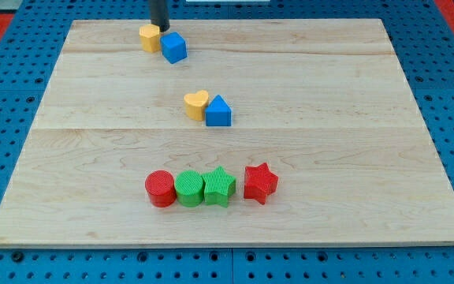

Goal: Move the yellow hexagon left and down a bit

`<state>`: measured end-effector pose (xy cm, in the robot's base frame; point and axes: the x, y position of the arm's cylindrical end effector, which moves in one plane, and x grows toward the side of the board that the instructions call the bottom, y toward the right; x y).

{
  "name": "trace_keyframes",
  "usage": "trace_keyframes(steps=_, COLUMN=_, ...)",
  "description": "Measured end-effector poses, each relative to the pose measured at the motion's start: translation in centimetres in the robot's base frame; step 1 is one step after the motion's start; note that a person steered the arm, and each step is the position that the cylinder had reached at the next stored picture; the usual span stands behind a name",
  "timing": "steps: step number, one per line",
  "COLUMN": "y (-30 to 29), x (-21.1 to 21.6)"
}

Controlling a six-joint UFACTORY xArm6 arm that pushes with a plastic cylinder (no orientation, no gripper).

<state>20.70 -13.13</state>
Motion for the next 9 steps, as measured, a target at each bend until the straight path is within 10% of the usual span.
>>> trace_keyframes(steps=4, y=-2.6, x=0.3)
trace_keyframes(steps=9, y=-1.0, x=12.5)
